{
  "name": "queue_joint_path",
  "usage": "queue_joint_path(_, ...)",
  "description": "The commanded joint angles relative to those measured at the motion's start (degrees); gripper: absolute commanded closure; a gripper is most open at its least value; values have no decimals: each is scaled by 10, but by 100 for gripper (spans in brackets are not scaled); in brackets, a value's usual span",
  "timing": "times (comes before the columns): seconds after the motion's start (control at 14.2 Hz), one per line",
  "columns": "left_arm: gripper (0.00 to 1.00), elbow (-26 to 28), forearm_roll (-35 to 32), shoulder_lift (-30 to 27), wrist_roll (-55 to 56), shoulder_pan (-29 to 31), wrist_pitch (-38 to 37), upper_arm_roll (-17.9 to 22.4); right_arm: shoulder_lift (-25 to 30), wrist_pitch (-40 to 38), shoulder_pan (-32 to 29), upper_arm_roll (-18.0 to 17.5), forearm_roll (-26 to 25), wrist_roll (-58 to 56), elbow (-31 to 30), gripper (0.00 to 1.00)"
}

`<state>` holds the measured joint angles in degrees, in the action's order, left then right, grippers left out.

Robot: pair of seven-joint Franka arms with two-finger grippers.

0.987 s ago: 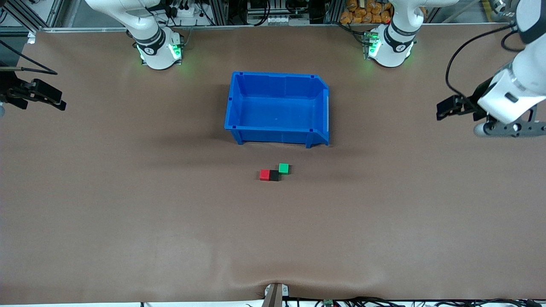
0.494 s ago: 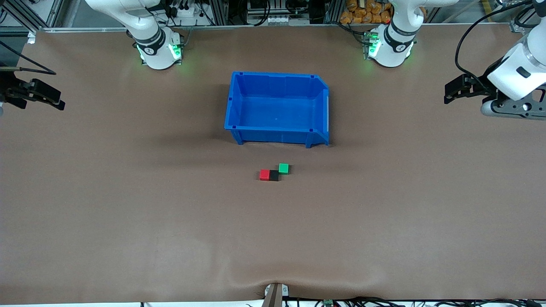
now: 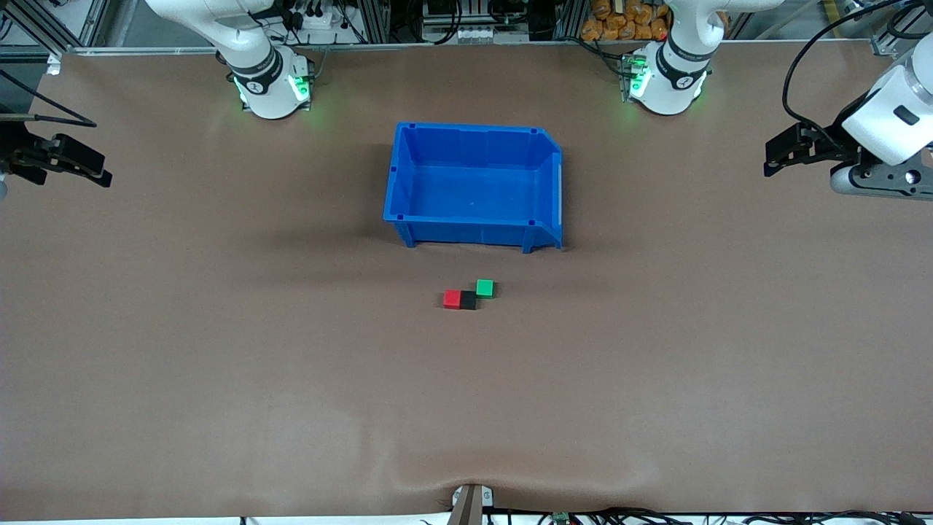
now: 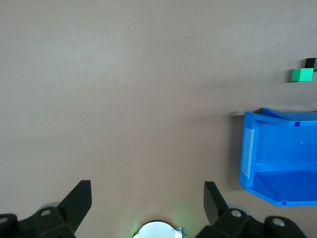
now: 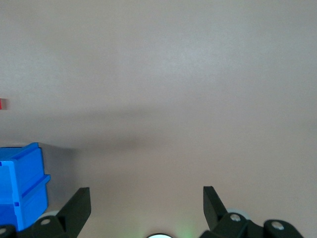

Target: Attach green and red cubes to black cube

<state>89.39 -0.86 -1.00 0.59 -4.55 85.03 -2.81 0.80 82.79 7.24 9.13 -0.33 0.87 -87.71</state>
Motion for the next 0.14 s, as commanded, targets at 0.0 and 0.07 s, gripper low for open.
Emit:
queue_joint_path(0.0, 0, -6, -8, 2, -1, 3, -8, -4, -6, -9, -3, 0, -4, -3, 12, 0)
queue_joint_path(0.07, 0, -4, -8, 2, 0, 1, -8, -4, -6, -9, -3, 0, -4, -3, 12, 0)
